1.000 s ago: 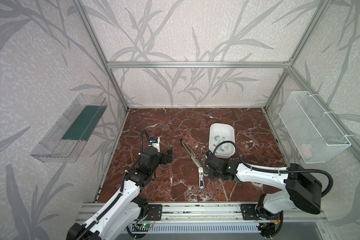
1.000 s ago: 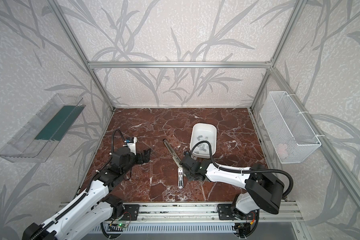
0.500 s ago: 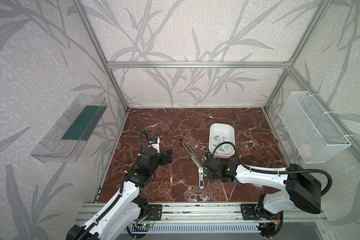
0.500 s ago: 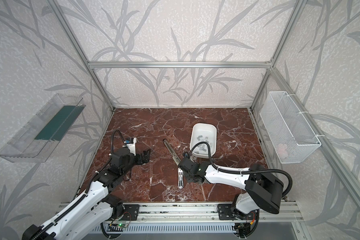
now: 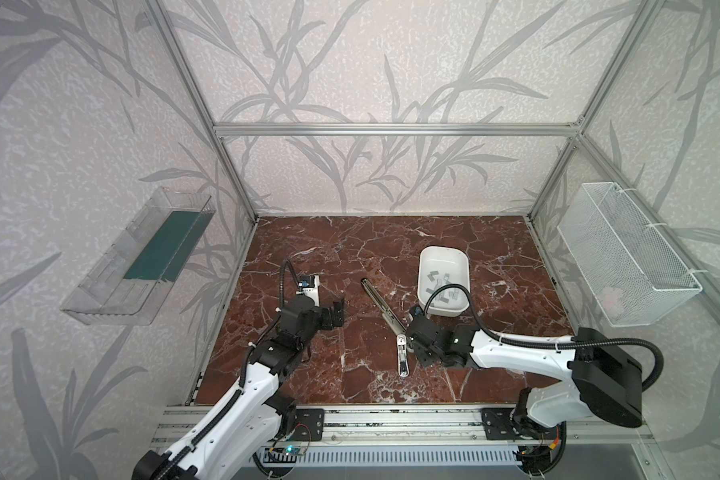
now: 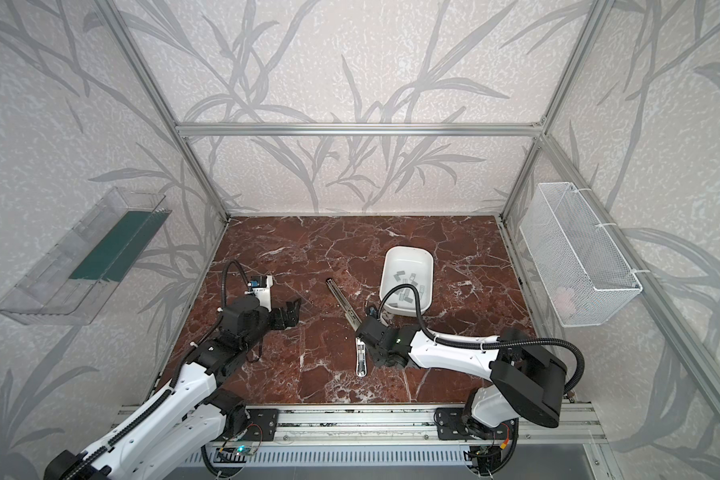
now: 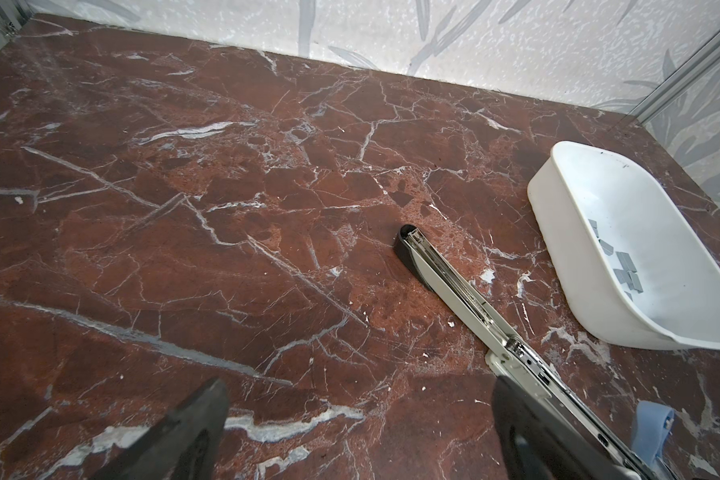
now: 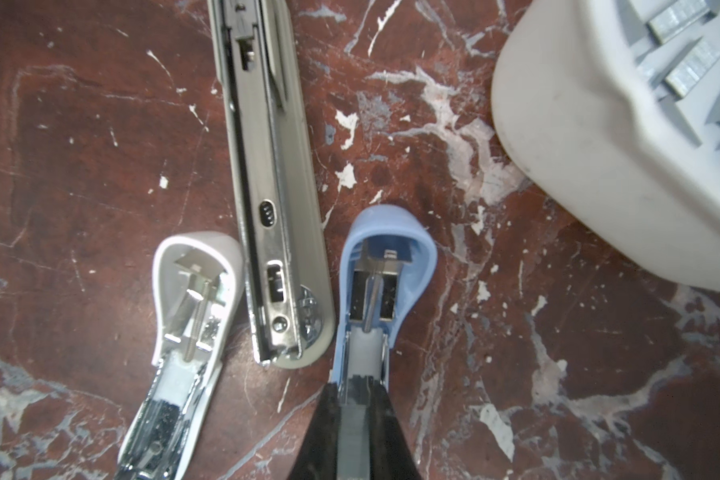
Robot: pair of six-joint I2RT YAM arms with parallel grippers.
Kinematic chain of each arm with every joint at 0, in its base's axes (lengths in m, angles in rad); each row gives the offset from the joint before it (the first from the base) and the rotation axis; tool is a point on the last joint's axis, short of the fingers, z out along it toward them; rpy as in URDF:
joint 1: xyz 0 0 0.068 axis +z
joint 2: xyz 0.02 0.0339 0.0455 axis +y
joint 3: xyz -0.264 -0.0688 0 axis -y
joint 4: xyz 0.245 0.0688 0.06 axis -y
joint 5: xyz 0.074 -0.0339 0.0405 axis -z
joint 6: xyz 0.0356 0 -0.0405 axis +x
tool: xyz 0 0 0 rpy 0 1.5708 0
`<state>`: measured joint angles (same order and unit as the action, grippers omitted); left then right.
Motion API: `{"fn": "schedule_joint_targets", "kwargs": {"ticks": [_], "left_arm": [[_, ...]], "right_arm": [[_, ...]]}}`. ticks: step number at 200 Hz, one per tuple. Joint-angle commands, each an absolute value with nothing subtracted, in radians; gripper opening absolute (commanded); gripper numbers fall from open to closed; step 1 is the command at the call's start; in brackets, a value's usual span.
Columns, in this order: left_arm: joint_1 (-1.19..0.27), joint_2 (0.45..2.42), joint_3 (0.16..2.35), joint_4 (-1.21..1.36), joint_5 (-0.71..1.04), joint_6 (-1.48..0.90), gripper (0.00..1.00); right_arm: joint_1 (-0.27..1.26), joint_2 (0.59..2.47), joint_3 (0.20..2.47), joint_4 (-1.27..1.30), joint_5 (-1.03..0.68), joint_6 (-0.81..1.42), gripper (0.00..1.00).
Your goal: Load the staples into the stapler
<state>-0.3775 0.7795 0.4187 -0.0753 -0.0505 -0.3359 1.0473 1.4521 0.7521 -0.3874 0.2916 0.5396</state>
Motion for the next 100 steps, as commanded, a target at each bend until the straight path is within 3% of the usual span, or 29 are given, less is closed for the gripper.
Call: {"fn": "schedule_joint_targets", "kwargs": {"ticks": [1,100], "left_arm": [[-0.374,0.769,0.405,-0.075,-0.052,-0.342,0.99],[-0.374,0.772,0.408,-0.078,-0.049,-0.341,0.99]], "right_arm": [[1.051,1.440,0.753,-0.419,0.326,0.555,0.01],[1.052,1.465,0.753,-0.403,0.308,0.553,0.00]]}}
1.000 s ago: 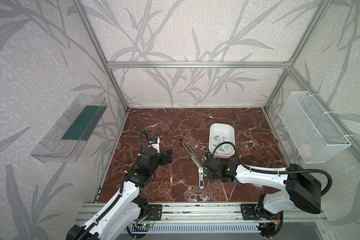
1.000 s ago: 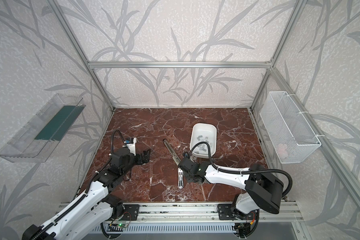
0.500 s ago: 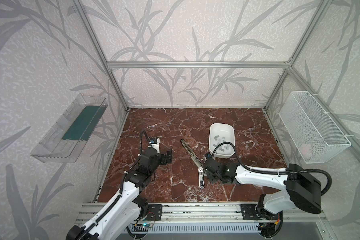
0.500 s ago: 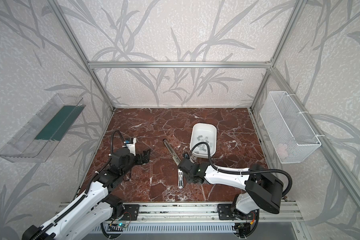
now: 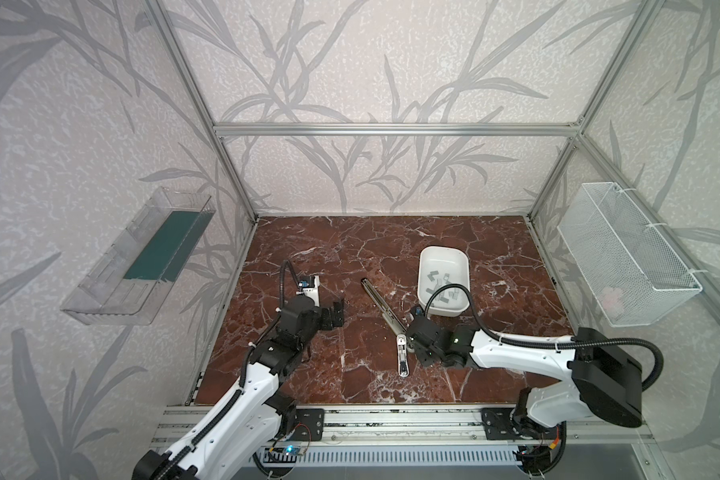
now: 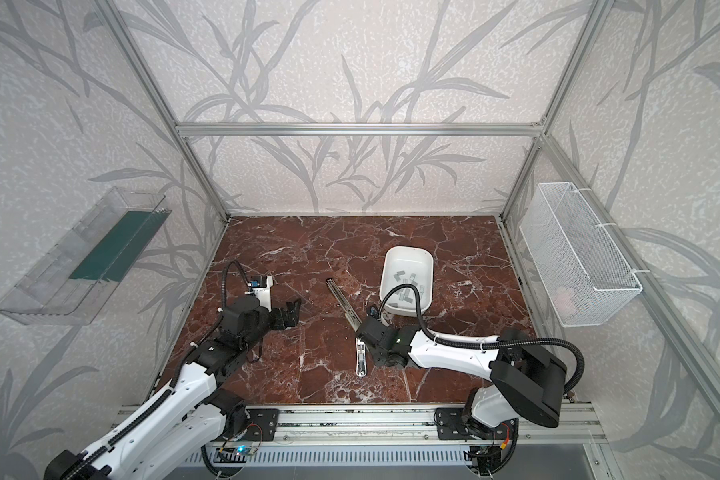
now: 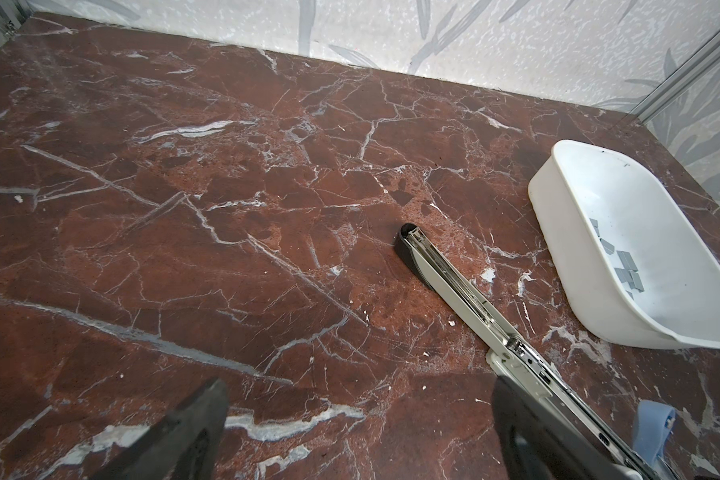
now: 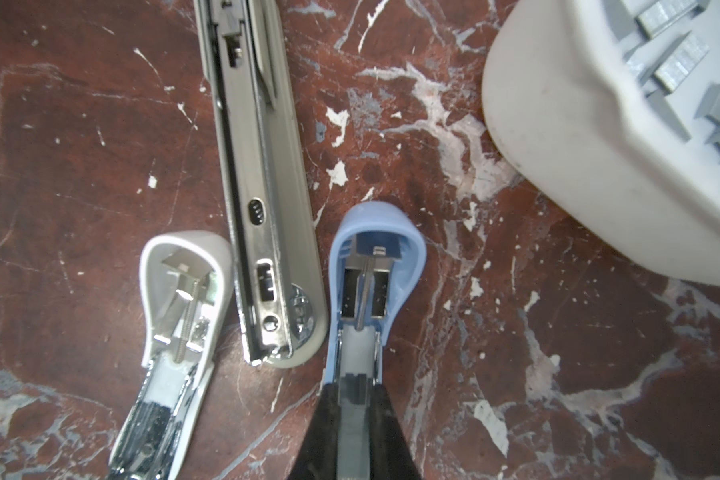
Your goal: Load the staples into the stapler
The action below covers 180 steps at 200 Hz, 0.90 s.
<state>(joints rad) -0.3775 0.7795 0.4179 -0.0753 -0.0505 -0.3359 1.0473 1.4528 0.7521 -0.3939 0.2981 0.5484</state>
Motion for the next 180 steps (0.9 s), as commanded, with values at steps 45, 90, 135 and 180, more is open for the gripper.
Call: {"fn": "schedule_joint_targets", "kwargs": {"ticks": [45,90,135,180], "left_arm": [[-0.374,0.769,0.409,-0.077,-0.048,-0.341,0.99],[-0.374,0.777,0.407,-0.071,-0.049,-0.341,0.99],[-0.374,0.781,0.407,-0.067,-0.048,-0.339,0.99],[-0.374,0.777,0.404,-0.069,-0.048,-0.339,0.99]], "right_arm": [[1.052,1.484,0.759,-0.400,0.303,0.553,0.00],[1.052,1.488,0.761,-0.399,0.305,0.551,0.00],[1.052,1.496,0.765,-0.399,0.302,0.549,0.00],[1.052,1.502,0.767,-0.397,0.295,0.551,0.01]]}}
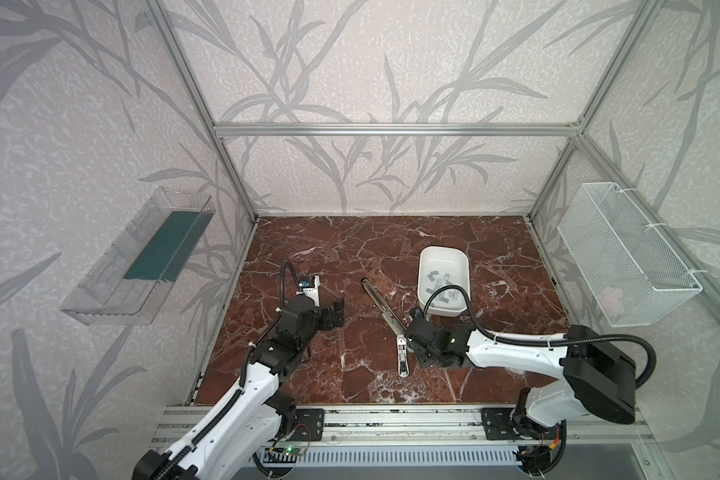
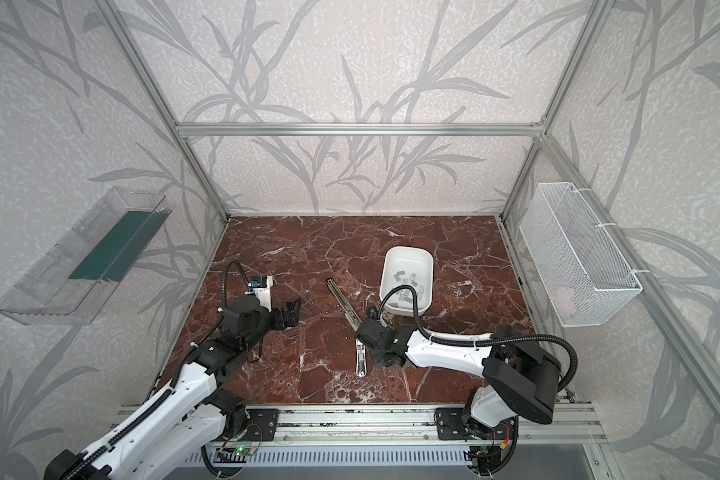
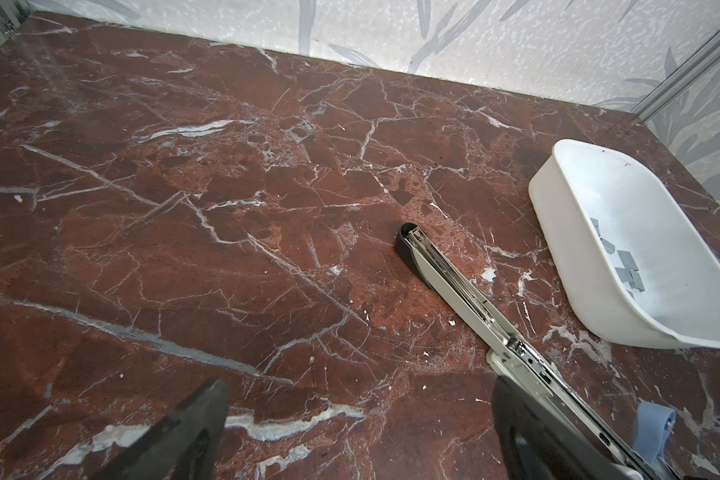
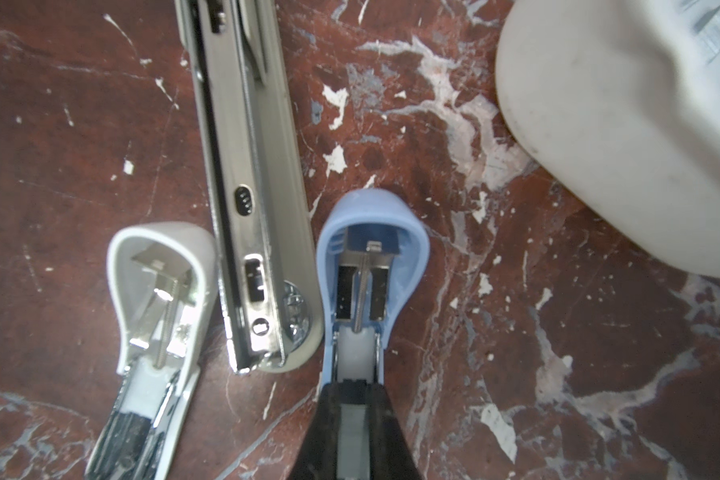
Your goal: Load the staples into the stapler
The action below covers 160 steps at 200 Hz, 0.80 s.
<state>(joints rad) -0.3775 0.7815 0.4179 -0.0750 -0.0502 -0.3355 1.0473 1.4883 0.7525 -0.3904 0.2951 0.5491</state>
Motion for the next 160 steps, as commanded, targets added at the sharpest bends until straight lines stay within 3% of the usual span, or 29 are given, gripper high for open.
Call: {"fn": "schedule_joint_targets", "kwargs": {"ticks": [1,160], "left_arm": [[-0.374,0.776,0.404,-0.069,-0.048,-0.339,0.99],[-0.374,0.780,0.402,-0.065,-0.049,-0.339,0.99]], "right_arm": [[1.052,1.502,0.767,-0.397,0.295,0.551,0.01],[1.052,1.534,0.767,-0.388,0.296,0.561,0.19]]}}
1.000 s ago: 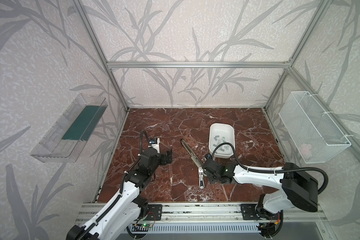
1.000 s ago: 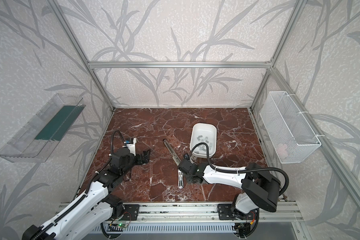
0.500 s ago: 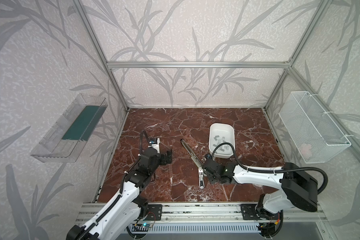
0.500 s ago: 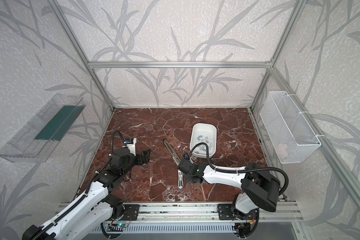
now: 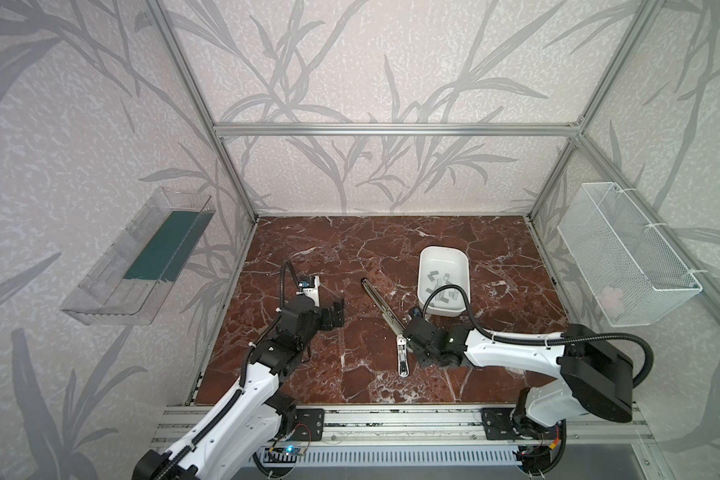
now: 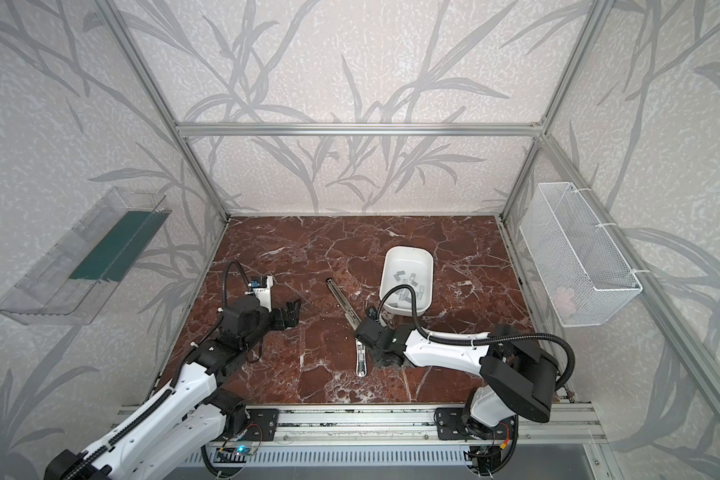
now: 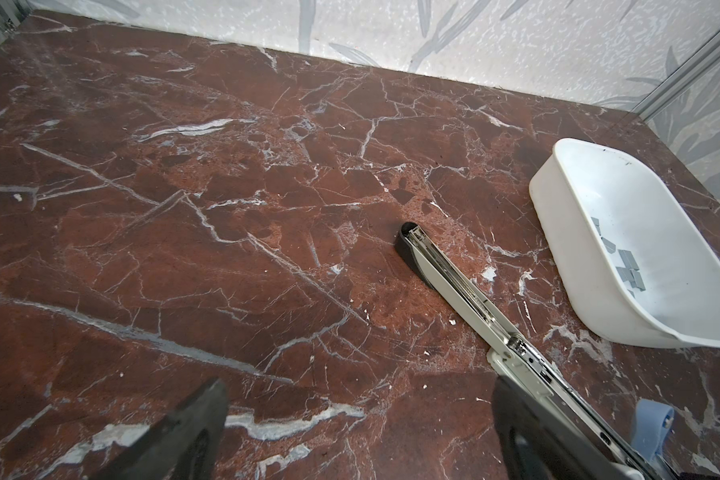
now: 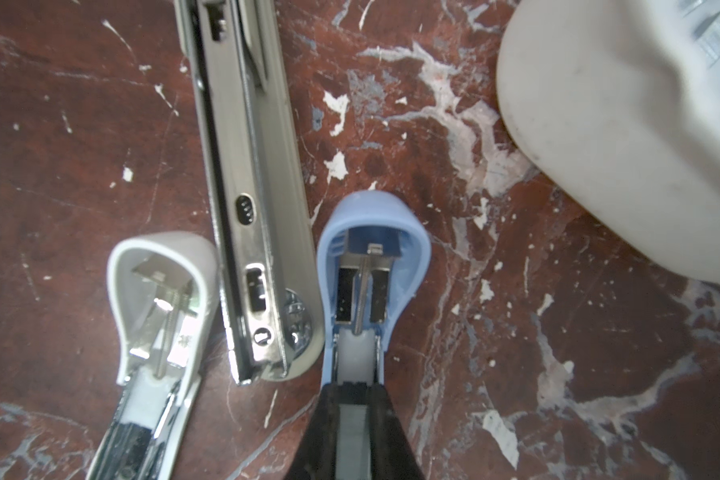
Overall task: Load the staples into the stapler
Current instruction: 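Lift the right gripper and move it over the white tray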
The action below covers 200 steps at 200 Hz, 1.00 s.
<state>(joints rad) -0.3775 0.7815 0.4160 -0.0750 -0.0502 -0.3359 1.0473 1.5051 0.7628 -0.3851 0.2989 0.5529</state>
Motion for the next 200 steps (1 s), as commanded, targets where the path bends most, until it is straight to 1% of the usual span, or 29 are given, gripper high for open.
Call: {"fn": "schedule_joint_targets", "kwargs": {"ticks": [1,20,39,99,131,139,171,200], "left_arm": [[-0.374,0.779,0.402,-0.065,-0.048,-0.339,0.99],[-0.374,0.780,0.402,-0.065,-0.048,-0.339,0.99],[-0.374,0.781,0.403,-0.065,-0.048,-0.338,0.99],[-0.374,0.778,0.404,-0.064,-0.048,-0.339,1.00],[-0.374,0.772,0.404,-0.064,-0.049,-0.337,0.99],[-0.374,0.772,0.403,-0.062,-0.050,-0.336,0.99],[-0.374,0.771,0.414,-0.061,-0.046,-0.335,0.99],[-0.374,0.766,0.411,-0.052,-0.035,-0.339,0.99]], "right_arm": [[1.052,1.533,0.767,-0.388,0.296,0.560,0.20],[1.052,1.531,0.769,-0.393,0.300,0.560,0.26],[1.052,1.526,0.770,-0.397,0.303,0.561,0.30],[1.051,1.505,0.780,-0.413,0.326,0.553,0.30],[1.051,1.487,0.801,-0.437,0.358,0.542,0.43],[1.052,1.480,0.803,-0.439,0.366,0.539,0.44],[1.052,1.453,0.803,-0.439,0.384,0.532,0.47],[1.052,1.459,0.803,-0.448,0.401,0.549,0.47]]}}
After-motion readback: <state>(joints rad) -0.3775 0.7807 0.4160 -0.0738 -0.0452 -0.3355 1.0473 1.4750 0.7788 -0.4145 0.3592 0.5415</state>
